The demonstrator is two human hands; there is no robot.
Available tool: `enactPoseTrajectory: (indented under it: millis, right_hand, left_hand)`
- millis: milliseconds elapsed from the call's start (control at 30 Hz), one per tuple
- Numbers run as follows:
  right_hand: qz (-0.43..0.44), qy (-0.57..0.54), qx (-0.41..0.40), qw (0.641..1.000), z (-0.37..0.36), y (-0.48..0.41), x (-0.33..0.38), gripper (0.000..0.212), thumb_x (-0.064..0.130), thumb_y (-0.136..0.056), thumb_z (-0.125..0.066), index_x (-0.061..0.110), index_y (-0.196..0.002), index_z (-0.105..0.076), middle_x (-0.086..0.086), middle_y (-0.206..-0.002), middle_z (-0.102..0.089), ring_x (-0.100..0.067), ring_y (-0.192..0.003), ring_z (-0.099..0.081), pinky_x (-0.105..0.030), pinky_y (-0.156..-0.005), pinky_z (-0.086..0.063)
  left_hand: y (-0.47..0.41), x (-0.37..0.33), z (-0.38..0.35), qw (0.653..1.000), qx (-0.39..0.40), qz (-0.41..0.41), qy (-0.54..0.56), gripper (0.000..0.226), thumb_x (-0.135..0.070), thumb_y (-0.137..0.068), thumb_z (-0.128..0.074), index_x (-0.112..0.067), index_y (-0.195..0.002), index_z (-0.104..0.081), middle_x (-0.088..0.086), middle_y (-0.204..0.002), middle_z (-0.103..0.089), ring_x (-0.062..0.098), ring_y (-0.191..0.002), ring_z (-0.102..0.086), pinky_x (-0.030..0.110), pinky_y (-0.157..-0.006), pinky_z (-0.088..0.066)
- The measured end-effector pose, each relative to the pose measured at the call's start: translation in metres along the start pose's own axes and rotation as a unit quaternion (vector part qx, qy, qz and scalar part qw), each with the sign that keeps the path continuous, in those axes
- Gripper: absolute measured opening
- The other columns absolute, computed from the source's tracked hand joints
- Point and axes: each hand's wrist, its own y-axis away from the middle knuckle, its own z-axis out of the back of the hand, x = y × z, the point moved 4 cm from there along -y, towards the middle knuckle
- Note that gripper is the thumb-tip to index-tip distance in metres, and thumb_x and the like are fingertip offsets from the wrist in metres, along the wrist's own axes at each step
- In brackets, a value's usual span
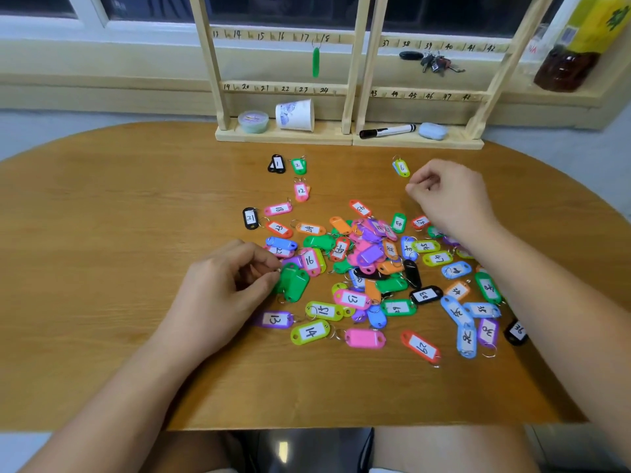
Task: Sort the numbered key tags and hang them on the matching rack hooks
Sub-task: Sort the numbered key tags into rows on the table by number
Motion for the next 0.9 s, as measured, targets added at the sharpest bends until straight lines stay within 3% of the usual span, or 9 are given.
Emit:
enactPoseTrajectory:
  millis: [133, 333, 667, 900]
  right_hand:
    - [0.114, -0.002, 0.065, 0.991, -0.005, 0.063, 0.046, 0.006, 0.030, -0.095, -0.076, 0.029, -0.101, -0.075, 0.018, -0.091, -0.059, -0.013, -0.097, -0.052, -0.032, -0.085, -0.037]
    - [0.210, -0.017, 0.121, 0.970, -0.032, 0.142, 0.084, 0.012, 0.035, -0.095, -0.076, 0.028, -0.104, -0.077, 0.012, -0.097, -0.058, -0.016, -0.102, -0.051, -0.041, -0.096, -0.041]
    - [0.190, -0.022, 0.147, 0.970, -0.037, 0.174, 0.080, 0.019, 0.049, -0.096, -0.070, 0.034, -0.106, -0.074, 0.020, -0.105, -0.054, -0.010, -0.112, -0.049, -0.035, -0.100, -0.034]
    - [0.187, -0.008, 0.174, 0.967, -0.036, 0.175, 0.090, 0.013, 0.048, -0.092, -0.073, 0.038, -0.096, -0.067, 0.020, -0.106, -0.052, -0.009, -0.112, -0.048, -0.040, -0.101, -0.032]
  left_hand:
    - [0.013, 0.001, 0.002, 0.999, 0.014, -0.029, -0.014, 0.019, -0.023, -0.091, -0.083, -0.035, -0.105, -0.077, -0.014, -0.101, -0.068, 0.010, -0.091, -0.068, 0.024, -0.078, -0.051]
    - [0.030, -0.003, 0.001, 0.997, 0.025, -0.055, -0.044, 0.026, -0.036, -0.092, -0.079, -0.037, -0.117, -0.076, -0.016, -0.109, -0.059, 0.009, -0.097, -0.065, 0.029, -0.078, -0.055]
    - [0.051, 0.004, 0.009, 0.997, 0.042, -0.046, -0.052, 0.032, -0.034, -0.091, -0.082, -0.043, -0.121, -0.073, -0.018, -0.108, -0.057, 0.009, -0.100, -0.063, 0.026, -0.083, -0.050]
    - [0.028, -0.007, 0.003, 0.999, 0.007, -0.026, -0.040, 0.018, -0.039, -0.093, -0.077, -0.038, -0.111, -0.075, -0.016, -0.105, -0.061, 0.010, -0.090, -0.067, 0.031, -0.075, -0.055]
